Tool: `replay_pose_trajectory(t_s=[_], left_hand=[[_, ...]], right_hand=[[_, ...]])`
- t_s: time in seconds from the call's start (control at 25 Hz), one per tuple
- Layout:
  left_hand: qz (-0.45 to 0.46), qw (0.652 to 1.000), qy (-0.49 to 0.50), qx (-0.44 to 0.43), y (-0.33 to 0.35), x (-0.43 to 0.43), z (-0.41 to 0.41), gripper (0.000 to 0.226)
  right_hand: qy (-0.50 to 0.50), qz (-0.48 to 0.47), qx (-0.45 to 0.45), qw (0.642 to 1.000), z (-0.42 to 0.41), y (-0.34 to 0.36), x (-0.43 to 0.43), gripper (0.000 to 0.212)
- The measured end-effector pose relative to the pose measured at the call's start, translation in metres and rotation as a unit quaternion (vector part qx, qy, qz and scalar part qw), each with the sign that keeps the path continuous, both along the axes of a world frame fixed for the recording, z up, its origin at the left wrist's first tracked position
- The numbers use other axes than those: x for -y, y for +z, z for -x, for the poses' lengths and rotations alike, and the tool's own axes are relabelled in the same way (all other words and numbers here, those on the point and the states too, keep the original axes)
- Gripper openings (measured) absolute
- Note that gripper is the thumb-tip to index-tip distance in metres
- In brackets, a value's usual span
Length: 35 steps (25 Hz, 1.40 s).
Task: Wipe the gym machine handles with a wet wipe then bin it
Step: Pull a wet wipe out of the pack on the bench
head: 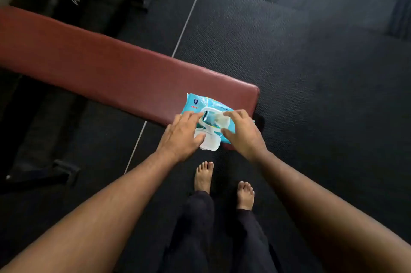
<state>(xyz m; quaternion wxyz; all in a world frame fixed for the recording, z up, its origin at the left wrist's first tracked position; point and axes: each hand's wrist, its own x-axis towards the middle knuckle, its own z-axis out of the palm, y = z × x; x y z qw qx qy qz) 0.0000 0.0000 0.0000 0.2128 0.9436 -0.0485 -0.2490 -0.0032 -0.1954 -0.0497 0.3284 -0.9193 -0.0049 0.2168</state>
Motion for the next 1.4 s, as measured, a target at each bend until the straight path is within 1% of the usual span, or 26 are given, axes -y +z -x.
replay_pose_trajectory(t_s=[0.08,0.16,0.2,0.28,0.32,0.4,0.52,0.6,0.68,0.8,0.88,0.96,1.0,1.04,1.08,1.12,1.2,1.24,1.32,1.36,1.4], left_hand=[[-0.021,0.999,-0.030,0.003,-0.015,-0.001,-0.010,0.062],[-0.047,0.996,-0.076,-0.015,-0.030,-0.003,-0.015,0.065],[-0.060,0.993,-0.103,-0.018,-0.035,-0.002,-0.017,0.065],[-0.081,0.986,-0.148,-0.017,-0.043,-0.002,-0.018,0.067],[-0.094,0.982,-0.160,-0.023,-0.043,-0.002,-0.019,0.068],[-0.128,0.975,-0.176,-0.041,-0.043,0.000,-0.021,0.069],[-0.153,0.966,-0.181,-0.103,-0.039,0.006,-0.030,0.074],[-0.156,0.961,-0.173,-0.147,-0.037,0.010,-0.038,0.077],[-0.164,0.956,-0.164,-0.179,-0.033,0.014,-0.041,0.079],[-0.171,0.949,-0.159,-0.210,-0.028,0.020,-0.042,0.081],[-0.169,0.952,-0.151,-0.204,-0.025,0.023,-0.041,0.080],[-0.156,0.967,-0.132,-0.153,-0.019,0.024,-0.038,0.073],[-0.143,0.975,-0.119,-0.124,-0.013,0.025,-0.037,0.066],[-0.126,0.980,-0.105,-0.110,-0.007,0.025,-0.036,0.060],[-0.108,0.983,-0.094,-0.110,0.000,0.027,-0.036,0.055],[-0.093,0.985,-0.089,-0.118,0.009,0.028,-0.035,0.052],[-0.067,0.985,-0.084,-0.134,0.027,0.031,-0.034,0.049],[-0.053,0.986,-0.080,-0.135,0.035,0.033,-0.034,0.048],[-0.026,0.988,-0.072,-0.138,0.052,0.036,-0.035,0.046],[-0.014,0.988,-0.071,-0.140,0.061,0.039,-0.036,0.045],[-0.005,0.988,-0.073,-0.138,0.069,0.041,-0.036,0.044]], right_hand=[[-0.032,0.030,0.024,0.999,-0.006,-0.013,-0.010,0.056],[-0.029,0.071,0.040,0.996,-0.004,-0.023,-0.020,0.053],[-0.022,0.090,0.059,0.994,-0.003,-0.029,-0.022,0.045],[-0.025,0.098,0.100,0.990,-0.002,-0.035,-0.026,0.020],[-0.036,0.084,0.107,0.990,-0.001,-0.035,-0.026,0.015],[-0.072,0.023,0.097,0.992,0.000,-0.031,-0.027,0.015],[-0.172,-0.061,0.020,0.983,0.000,-0.014,-0.022,0.010],[-0.247,-0.124,-0.024,0.961,-0.001,0.000,-0.016,0.010],[-0.320,-0.188,-0.046,0.927,0.000,0.010,-0.010,0.013],[-0.385,-0.278,-0.050,0.879,0.000,0.026,-0.006,0.013],[-0.390,-0.311,-0.045,0.866,0.001,0.036,-0.005,0.024],[-0.384,-0.330,-0.069,0.860,0.001,0.042,-0.005,0.032],[-0.386,-0.333,-0.084,0.856,0.001,0.046,-0.004,0.030],[-0.386,-0.328,-0.094,0.857,0.002,0.049,-0.003,0.023],[-0.382,-0.316,-0.098,0.863,0.003,0.054,-0.002,0.013],[-0.375,-0.303,-0.097,0.871,0.005,0.060,0.000,0.007],[-0.369,-0.278,-0.085,0.883,0.006,0.071,0.005,0.020],[-0.373,-0.276,-0.081,0.882,0.006,0.078,0.007,0.023],[-0.386,-0.309,-0.086,0.865,0.006,0.092,0.011,0.021],[-0.393,-0.342,-0.095,0.848,0.006,0.100,0.012,0.021],[-0.398,-0.378,-0.108,0.829,0.007,0.109,0.014,0.026]])
